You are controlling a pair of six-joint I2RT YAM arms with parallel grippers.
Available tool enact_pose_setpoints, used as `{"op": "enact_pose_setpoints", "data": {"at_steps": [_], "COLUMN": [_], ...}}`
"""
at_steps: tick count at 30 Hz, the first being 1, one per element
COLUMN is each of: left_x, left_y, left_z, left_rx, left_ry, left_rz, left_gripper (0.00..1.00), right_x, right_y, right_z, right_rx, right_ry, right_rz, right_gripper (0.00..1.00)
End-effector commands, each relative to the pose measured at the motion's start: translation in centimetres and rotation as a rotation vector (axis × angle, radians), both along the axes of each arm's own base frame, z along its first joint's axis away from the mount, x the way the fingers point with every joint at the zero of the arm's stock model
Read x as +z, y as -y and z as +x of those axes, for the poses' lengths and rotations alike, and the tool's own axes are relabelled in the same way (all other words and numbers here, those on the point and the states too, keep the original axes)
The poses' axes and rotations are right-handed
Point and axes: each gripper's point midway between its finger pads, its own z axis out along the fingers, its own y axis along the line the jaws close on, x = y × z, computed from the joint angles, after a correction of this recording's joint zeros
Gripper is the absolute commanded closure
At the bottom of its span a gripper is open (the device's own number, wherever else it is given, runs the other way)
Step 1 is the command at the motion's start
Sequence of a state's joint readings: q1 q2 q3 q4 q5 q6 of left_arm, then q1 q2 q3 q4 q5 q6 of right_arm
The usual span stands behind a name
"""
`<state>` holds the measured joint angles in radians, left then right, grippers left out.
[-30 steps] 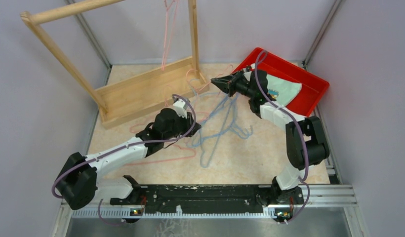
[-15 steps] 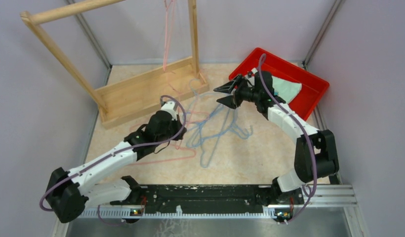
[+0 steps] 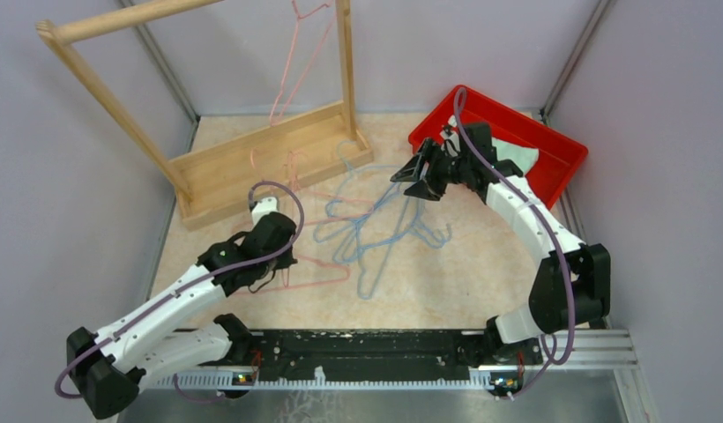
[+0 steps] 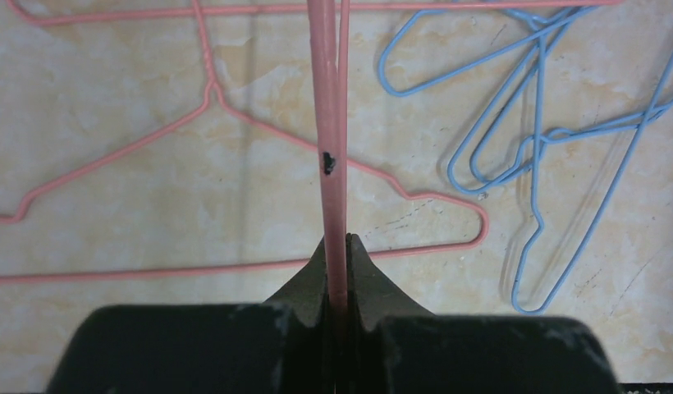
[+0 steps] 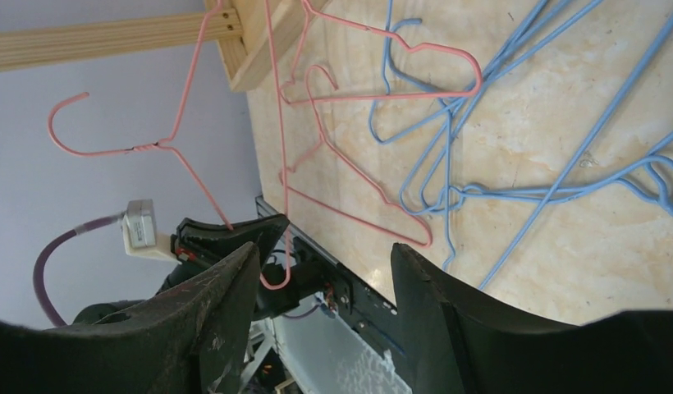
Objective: Organize the hangers
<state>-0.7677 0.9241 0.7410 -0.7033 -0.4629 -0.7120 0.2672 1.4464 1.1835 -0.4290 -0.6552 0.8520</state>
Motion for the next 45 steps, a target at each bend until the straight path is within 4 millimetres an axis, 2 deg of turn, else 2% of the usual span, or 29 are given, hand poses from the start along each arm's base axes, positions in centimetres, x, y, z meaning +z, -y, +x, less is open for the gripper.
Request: {"op": "enact_pose_setpoints", "data": {"at_steps": [1,4,8,13,16,19,22,27,29,36,38,41,45], "left_x": [-0.3,1.0,4.7,10.7,13.6,14.7,15.6,17.3,18.7,26.2,27.8,28.9,28.8], "left_y": [-2.1,-3.0,-3.3,-2.4,-3.2,-5.4,-7.4,-9.2,-9.0,-7.1,-6.5,-5.8,-5.4], "left_z": [-2.0,-1.6,0.3,4.8,7.9,10.1,11.2,12.6,13.7,17.7,18.6,19.4,20.6], "left_rx": [0.091,0.132,0.134,0.113,0.139,0.172,0.177,0.168,0.157,0.133,0.12,0.11,0.096], "left_ry": [-0.034,0.045,0.114,0.211,0.249,0.274,0.312,0.342,0.373,0.534,0.566,0.604,0.584], "left_rz": [-0.024,-0.051,0.027,0.171,0.199,0.194,0.214,0.295,0.313,0.27,0.256,0.229,0.241], "left_gripper": [1.0,1.0,1.0,1.0,1.0,1.0,1.0,1.0,1.0,1.0,1.0,1.0,1.0], "right_x": [2.6,2.7,3.1,4.1,5.0,5.7,6.0,6.0,6.1,6.5,6.9,7.4,7.8], "right_y": [0.3,0.4,0.4,0.2,0.2,0.4,0.7,1.3,1.3,0.9,0.8,0.7,0.7], "right_z": [0.8,1.0,1.3,1.8,2.0,2.0,1.8,1.8,2.1,3.1,3.5,4.2,4.8], "right_rx": [0.016,0.017,0.019,0.021,0.021,0.015,0.006,-0.009,-0.012,-0.006,-0.004,-0.005,-0.014], "right_ry": [0.118,0.131,0.147,0.169,0.185,0.199,0.204,0.197,0.198,0.192,0.2,0.209,0.209], "right_rz": [-0.017,-0.025,-0.024,-0.021,-0.016,-0.016,-0.015,-0.018,-0.013,0.007,0.008,0.012,0.03], "right_gripper": [0.4,0.4,0.4,0.4,0.4,0.4,0.4,0.4,0.4,0.41,0.41,0.4,0.4]}}
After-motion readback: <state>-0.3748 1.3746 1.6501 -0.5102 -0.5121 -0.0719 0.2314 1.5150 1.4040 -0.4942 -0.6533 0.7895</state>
